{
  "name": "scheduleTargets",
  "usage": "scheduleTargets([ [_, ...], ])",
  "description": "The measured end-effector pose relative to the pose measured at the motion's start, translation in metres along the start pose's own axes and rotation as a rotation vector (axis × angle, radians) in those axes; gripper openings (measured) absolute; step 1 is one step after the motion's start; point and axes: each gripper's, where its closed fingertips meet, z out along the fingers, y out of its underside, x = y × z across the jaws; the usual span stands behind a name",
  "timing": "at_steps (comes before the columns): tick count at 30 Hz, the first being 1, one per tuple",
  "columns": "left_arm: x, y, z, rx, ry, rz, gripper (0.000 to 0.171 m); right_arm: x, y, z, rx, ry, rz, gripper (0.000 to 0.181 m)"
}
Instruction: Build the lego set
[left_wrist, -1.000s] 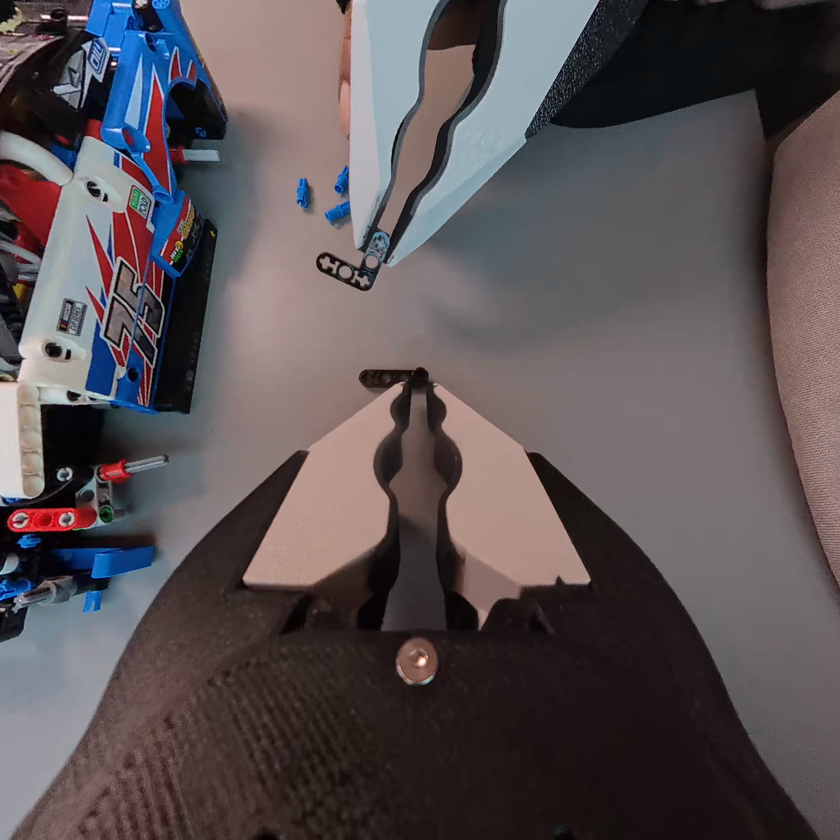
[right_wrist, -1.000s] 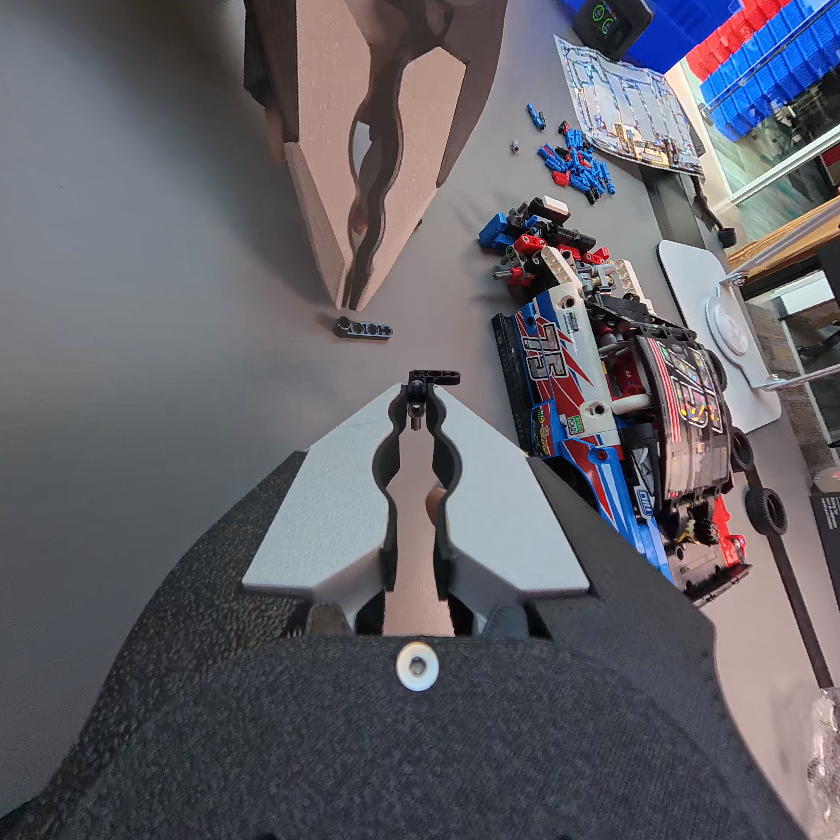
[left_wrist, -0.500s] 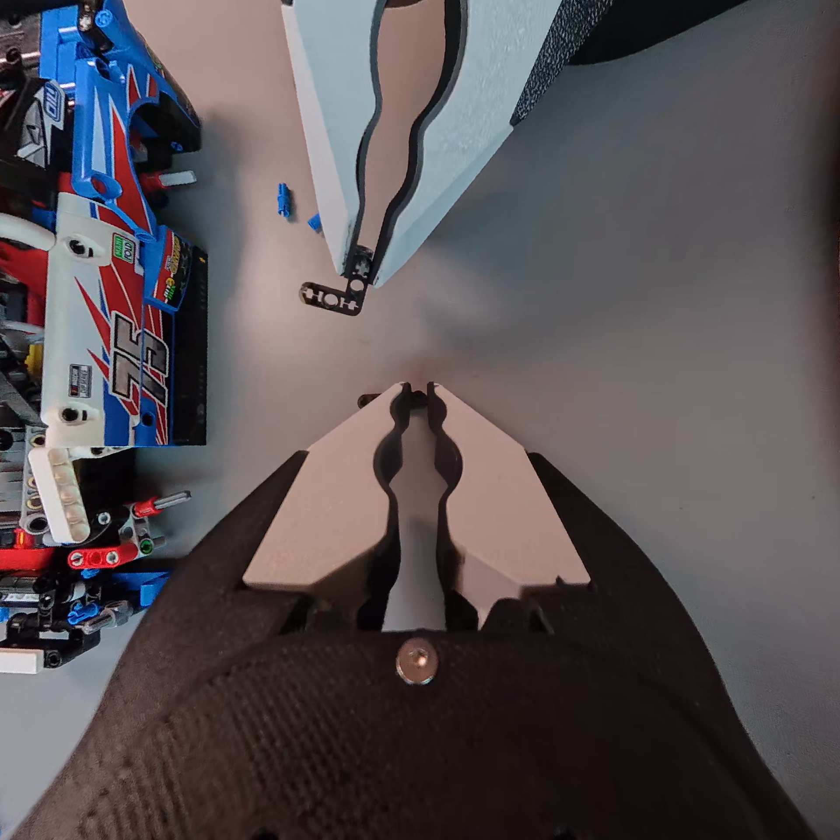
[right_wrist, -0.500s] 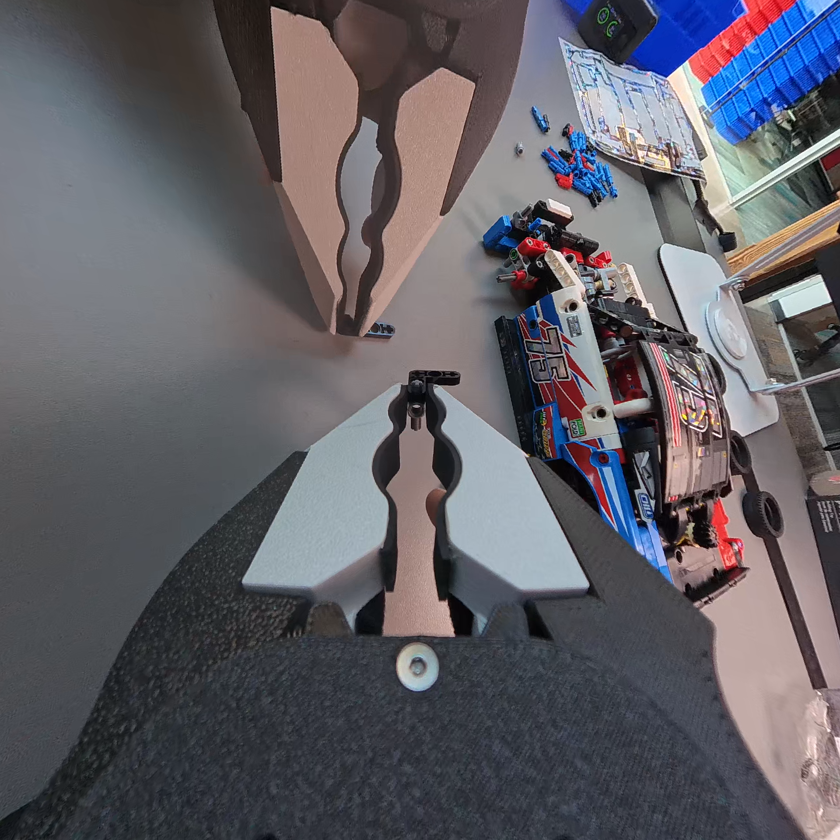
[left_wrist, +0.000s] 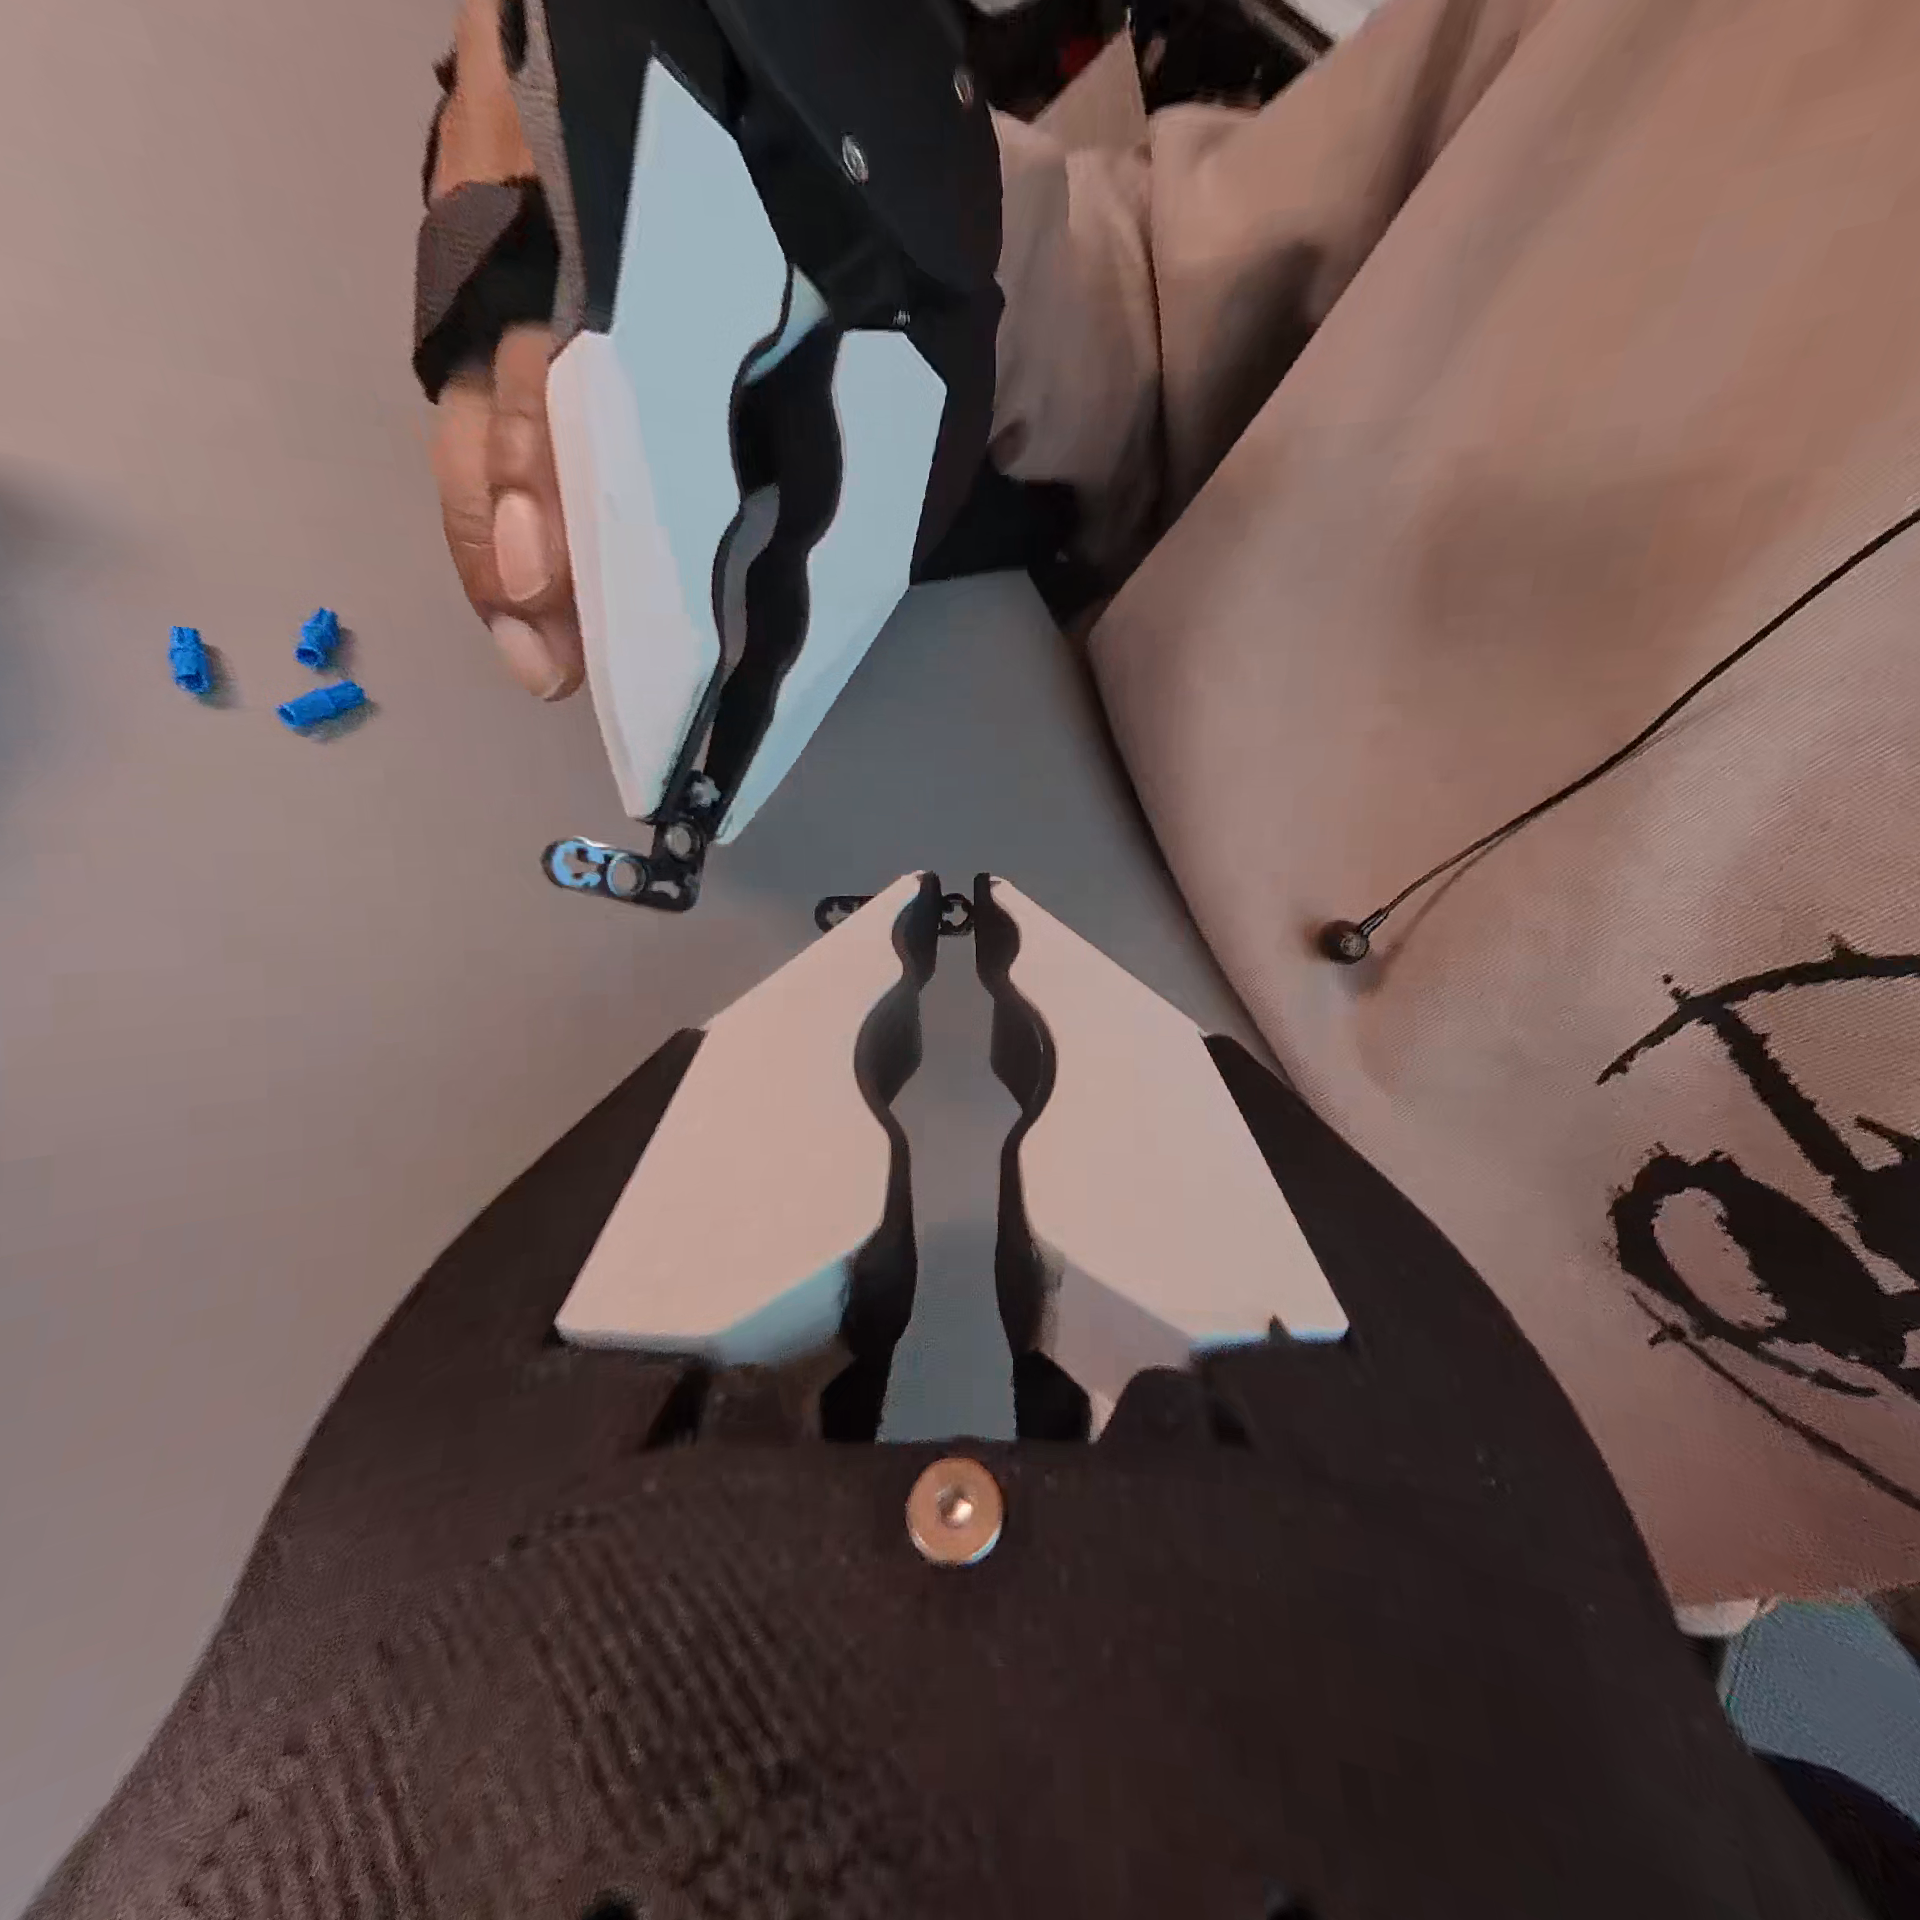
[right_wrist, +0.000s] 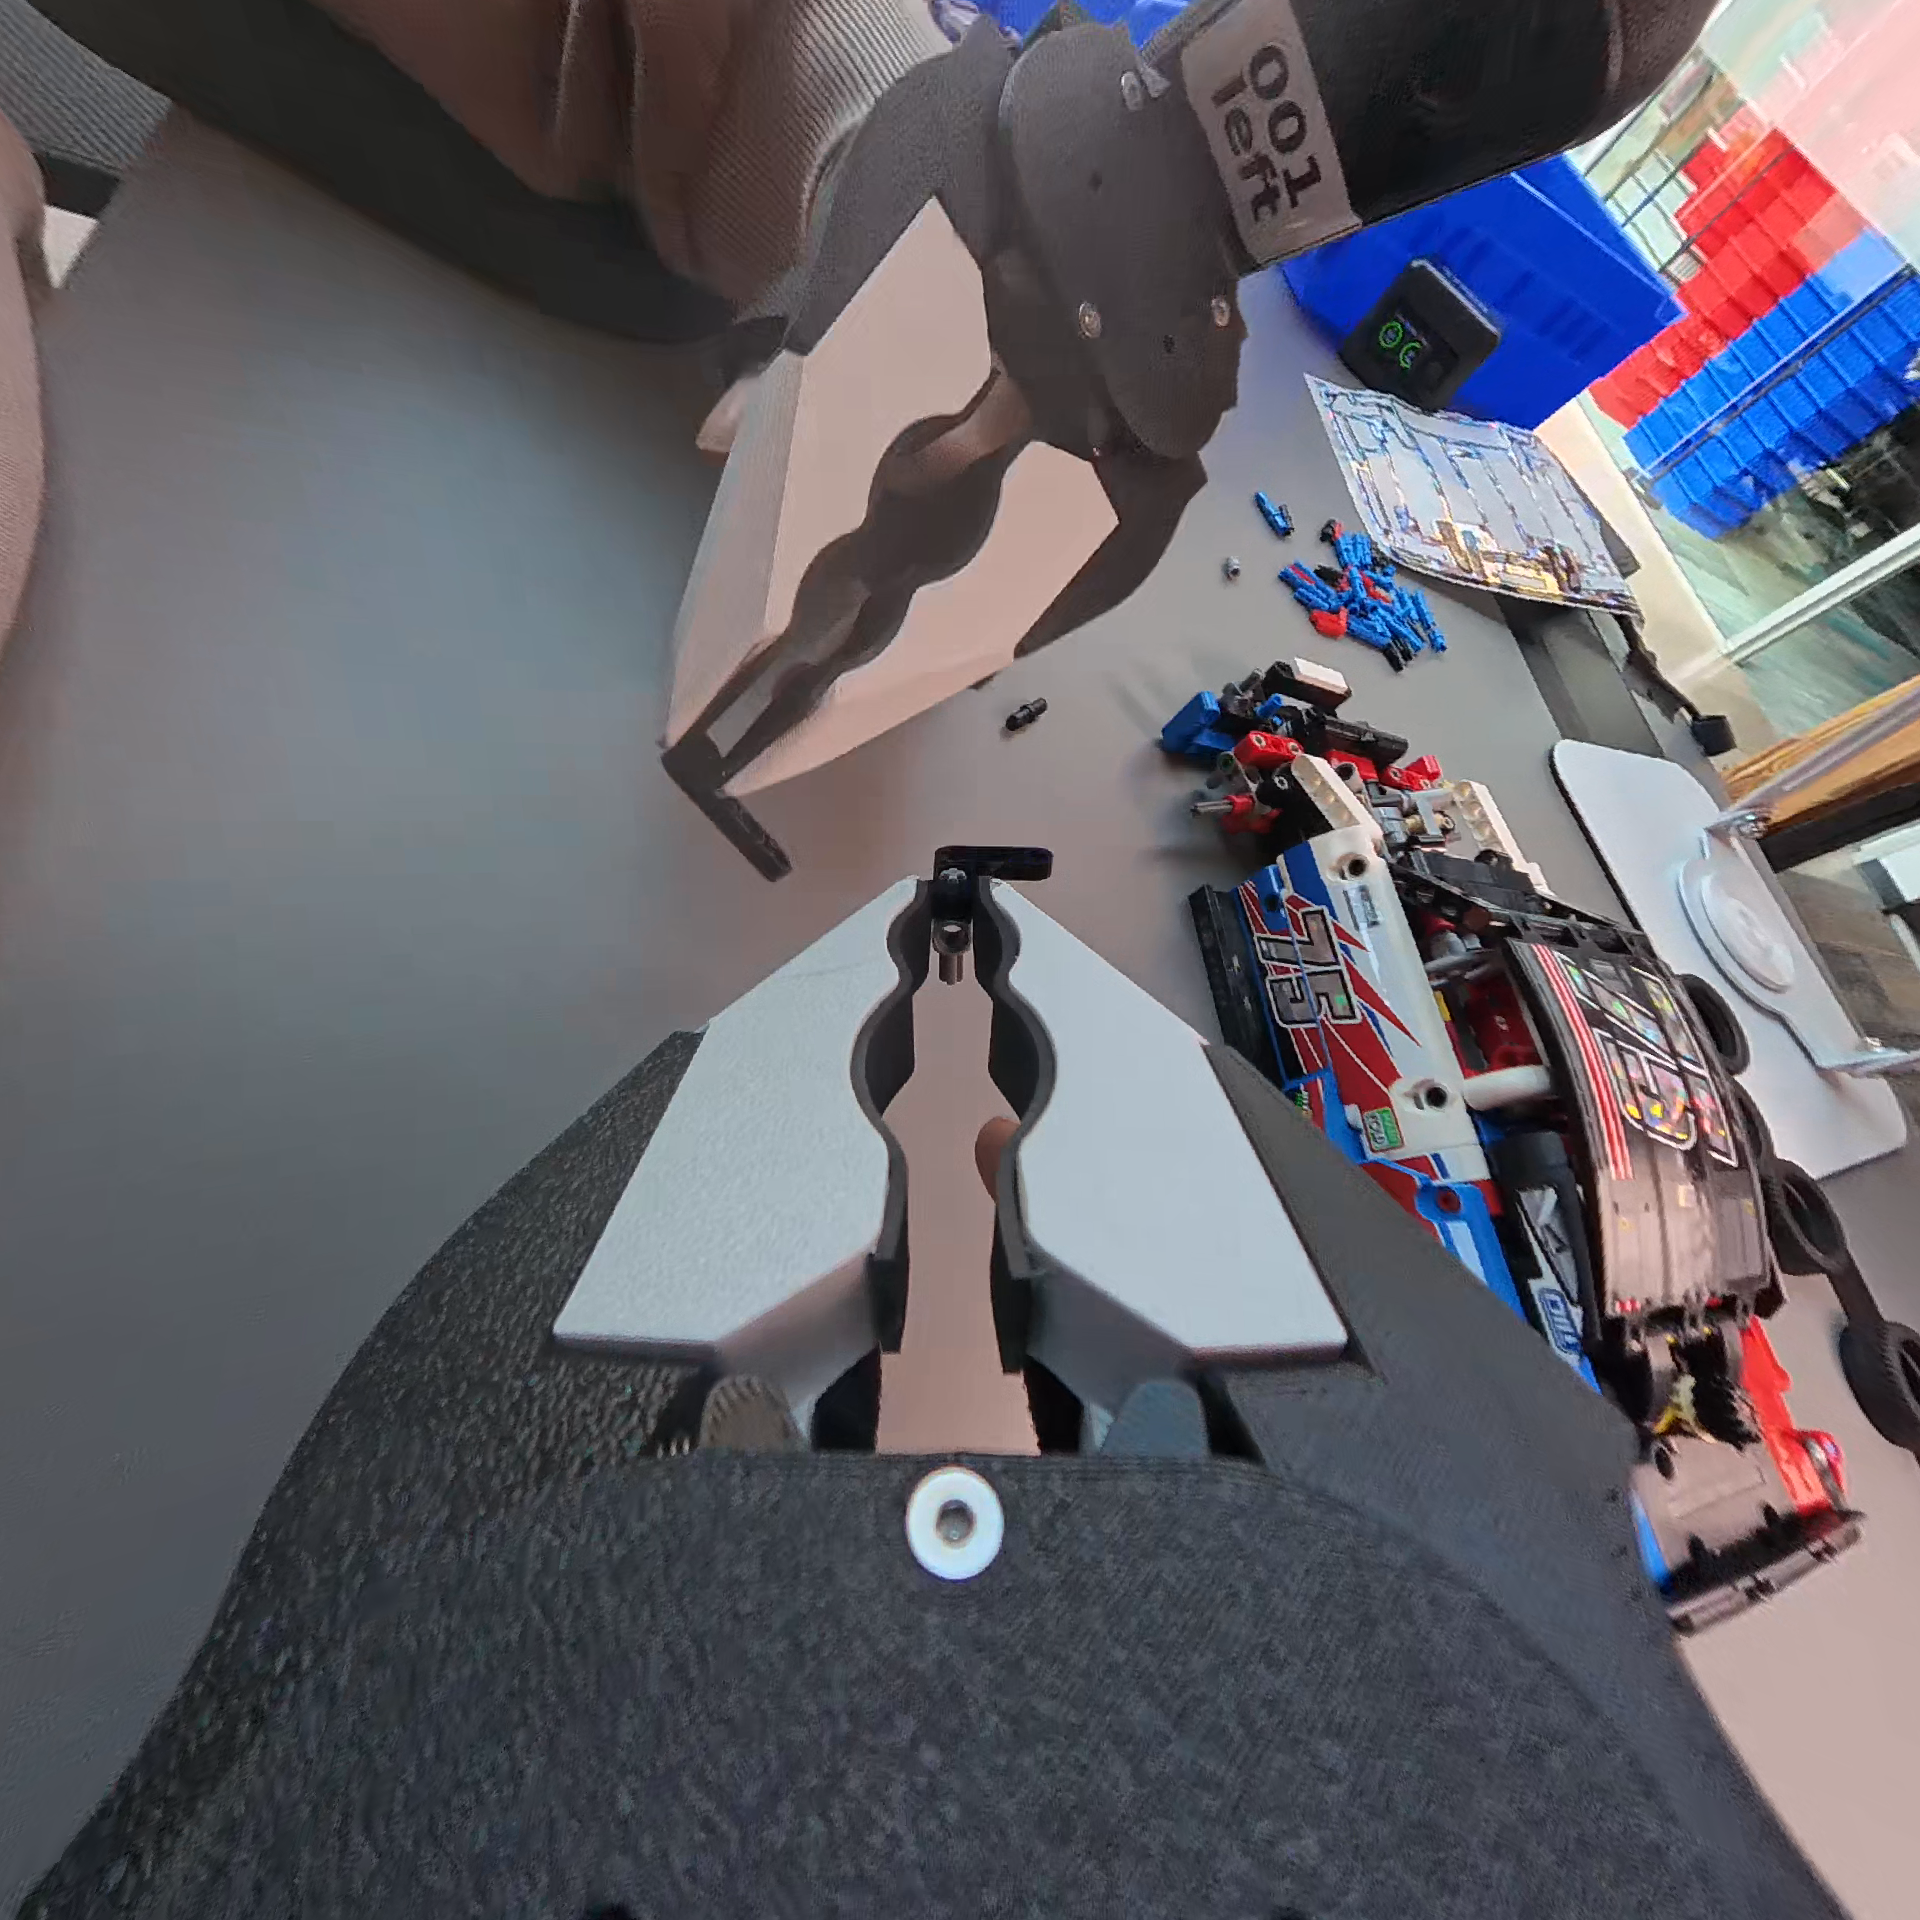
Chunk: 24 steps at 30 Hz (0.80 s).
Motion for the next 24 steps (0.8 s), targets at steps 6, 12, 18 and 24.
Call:
scheduleTargets([
  [6, -0.007, 0.029, 0.009, -0.199, -0.048, 0.107, 0.005, -0.016, 0.005, 0.007, -0.035, -0.084, 0.003, 0.005],
  [12, -0.012, 0.037, -0.001, -0.228, -0.109, 0.19, 0.005, -0.025, 0.006, 0.009, -0.043, -0.136, 0.014, 0.005],
  [18, -0.019, 0.044, -0.011, -0.261, -0.173, 0.276, 0.005, -0.031, 0.009, 0.012, -0.064, -0.168, 0.024, 0.005],
  [24, -0.028, 0.048, -0.034, -0.279, -0.26, 0.274, 0.009, -0.029, 0.013, 0.014, -0.08, -0.162, 0.033, 0.006],
])
